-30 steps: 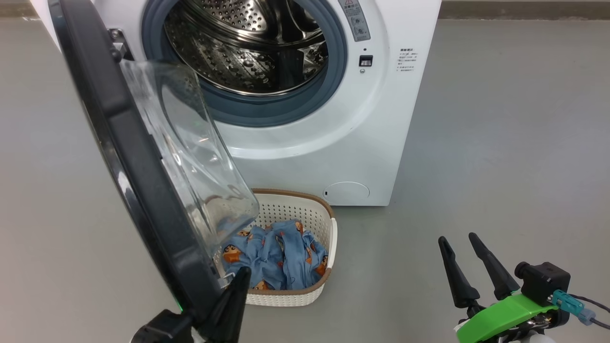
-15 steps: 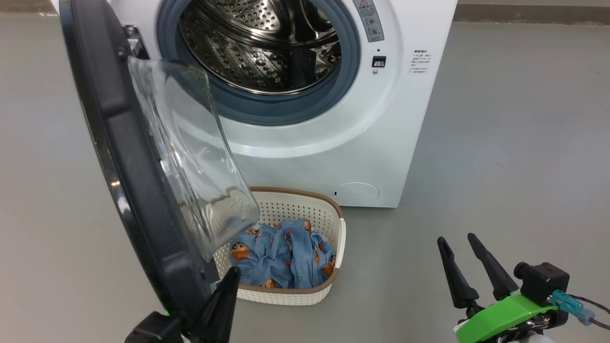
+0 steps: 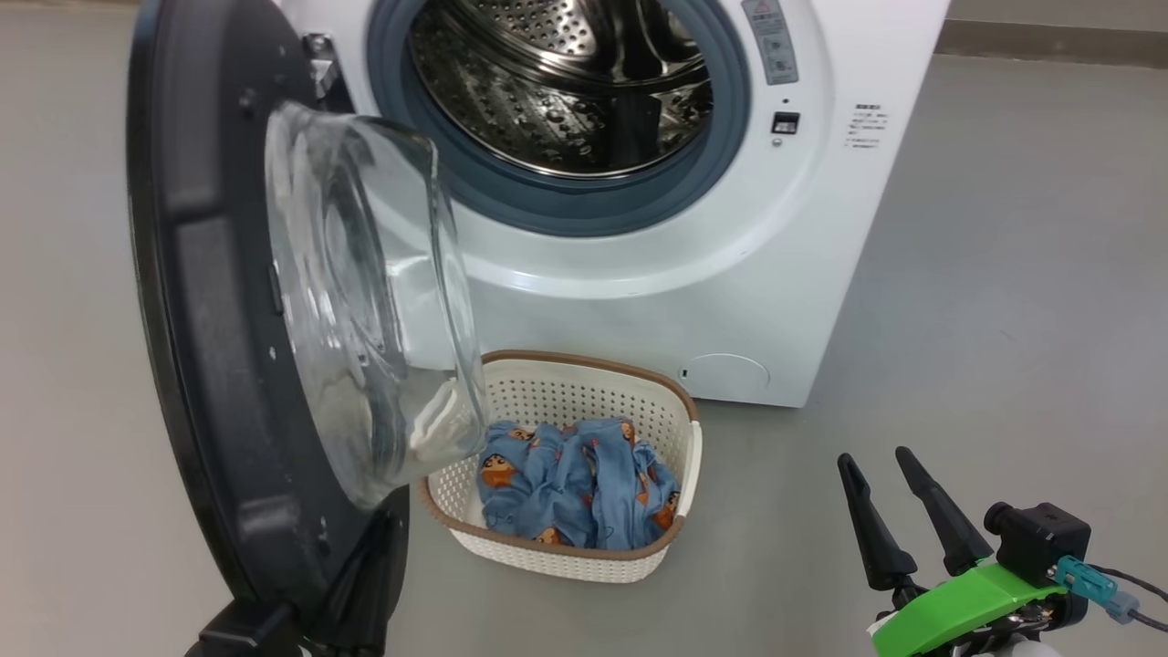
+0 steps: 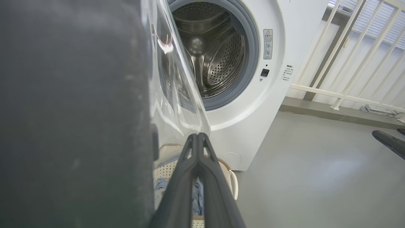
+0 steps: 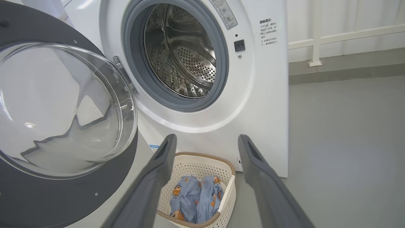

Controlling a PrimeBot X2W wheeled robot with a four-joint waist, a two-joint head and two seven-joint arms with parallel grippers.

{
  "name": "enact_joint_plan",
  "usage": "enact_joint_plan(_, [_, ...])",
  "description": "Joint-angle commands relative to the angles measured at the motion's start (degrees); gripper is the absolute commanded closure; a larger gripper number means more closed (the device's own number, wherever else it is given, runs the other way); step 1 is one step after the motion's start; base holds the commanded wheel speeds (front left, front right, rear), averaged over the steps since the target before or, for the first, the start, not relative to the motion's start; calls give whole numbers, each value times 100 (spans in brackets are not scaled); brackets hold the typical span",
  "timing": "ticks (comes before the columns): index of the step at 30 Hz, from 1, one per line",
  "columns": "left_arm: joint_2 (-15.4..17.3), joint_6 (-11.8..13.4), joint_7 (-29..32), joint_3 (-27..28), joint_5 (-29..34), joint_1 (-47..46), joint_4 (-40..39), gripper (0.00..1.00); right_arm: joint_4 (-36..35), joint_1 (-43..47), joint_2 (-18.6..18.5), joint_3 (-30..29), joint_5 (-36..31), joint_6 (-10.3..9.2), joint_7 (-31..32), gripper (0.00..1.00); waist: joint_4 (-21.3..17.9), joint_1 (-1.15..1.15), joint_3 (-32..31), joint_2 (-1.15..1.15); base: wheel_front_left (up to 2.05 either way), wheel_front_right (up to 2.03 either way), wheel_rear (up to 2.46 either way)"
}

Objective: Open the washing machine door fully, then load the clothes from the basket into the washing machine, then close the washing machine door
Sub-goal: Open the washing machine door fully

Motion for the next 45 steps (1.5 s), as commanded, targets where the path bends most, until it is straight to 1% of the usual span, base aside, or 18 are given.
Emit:
enact_joint_plan(1, [130,101,0,282,-60,-169,-185,100,-123,-136,13,138,33,17,-69,0,151,0,2,0,0,0,0])
enact_joint_plan(15, [293,272,163,518,-238,-46,-294,100,-108,-109,85,155,56,17,-69,0,563,0,-31,0,0,0,0])
enact_joint_plan(21, [395,339,215,692,-327,-90,-279,100,-117,-147,93,98,41,17,-69,0,653,0,40,0,0,0,0])
enact_joint_plan(28, [592,393,372,897,-434,-193,-173,100,-157,-200,114,27,46,17,-69,0,708,0,130,0,0,0,0])
enact_joint_plan(29, [662,434,418,978,-453,-212,-151,100,-188,-213,127,7,42,17,-69,0,713,0,146,0,0,0,0])
enact_joint_plan(30, [662,434,418,978,-453,-212,-151,100,-188,-213,127,7,42,17,-69,0,713,0,146,0,0,0,0])
enact_joint_plan(38, [989,456,554,1304,-596,-369,29,100,-250,-337,134,-39,29,17,-69,0,749,0,331,0,0,0,0])
enact_joint_plan(45, [1437,425,698,1593,-657,-816,523,100,-256,-447,160,-91,26,17,-69,0,818,0,501,0,0,0,0])
